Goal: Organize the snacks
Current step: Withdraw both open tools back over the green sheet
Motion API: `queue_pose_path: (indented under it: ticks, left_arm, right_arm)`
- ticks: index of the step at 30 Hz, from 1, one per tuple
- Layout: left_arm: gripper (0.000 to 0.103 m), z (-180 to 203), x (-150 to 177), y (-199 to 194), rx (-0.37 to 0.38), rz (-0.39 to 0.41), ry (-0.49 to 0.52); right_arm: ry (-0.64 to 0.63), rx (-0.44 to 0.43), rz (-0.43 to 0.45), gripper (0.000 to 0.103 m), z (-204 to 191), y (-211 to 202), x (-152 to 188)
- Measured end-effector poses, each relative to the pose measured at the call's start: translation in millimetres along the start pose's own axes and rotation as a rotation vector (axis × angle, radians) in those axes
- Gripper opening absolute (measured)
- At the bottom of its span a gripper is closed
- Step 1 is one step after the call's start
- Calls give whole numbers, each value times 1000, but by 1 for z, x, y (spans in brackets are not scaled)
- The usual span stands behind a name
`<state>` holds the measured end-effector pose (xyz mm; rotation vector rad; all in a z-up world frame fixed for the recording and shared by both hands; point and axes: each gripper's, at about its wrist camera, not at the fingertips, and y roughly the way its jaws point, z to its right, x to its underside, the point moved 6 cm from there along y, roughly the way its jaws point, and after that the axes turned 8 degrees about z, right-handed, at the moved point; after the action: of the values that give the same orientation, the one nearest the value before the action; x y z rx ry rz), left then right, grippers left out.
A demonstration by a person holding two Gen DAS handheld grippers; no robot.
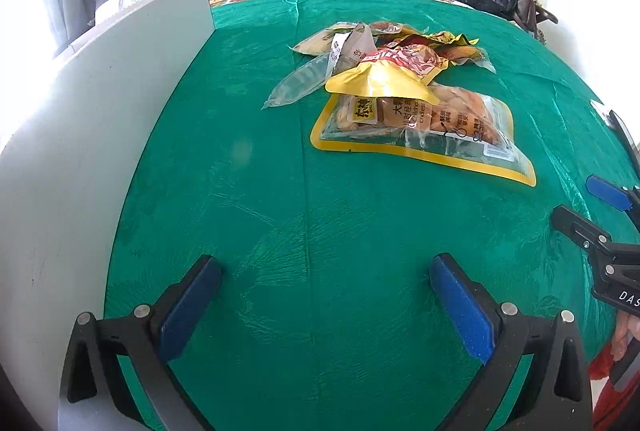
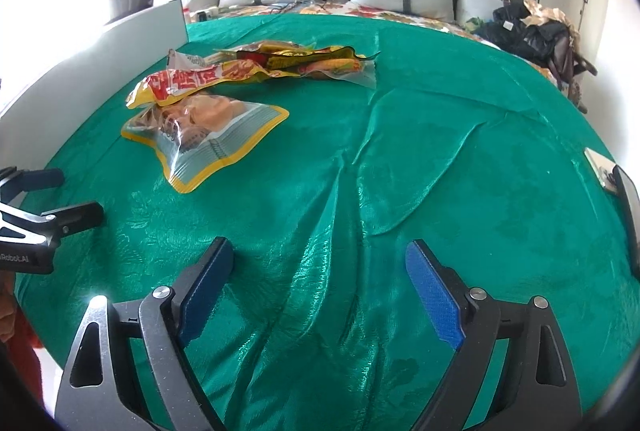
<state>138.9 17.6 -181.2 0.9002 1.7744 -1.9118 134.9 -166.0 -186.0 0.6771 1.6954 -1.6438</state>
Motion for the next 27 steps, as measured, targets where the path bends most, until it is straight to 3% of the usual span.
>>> queue_pose_path:
  ticks: [27]
  left_arm:
    - [103,0,4,-4,-19,52,-9]
  right_arm:
    - [1,-4,0,91,0,0,0]
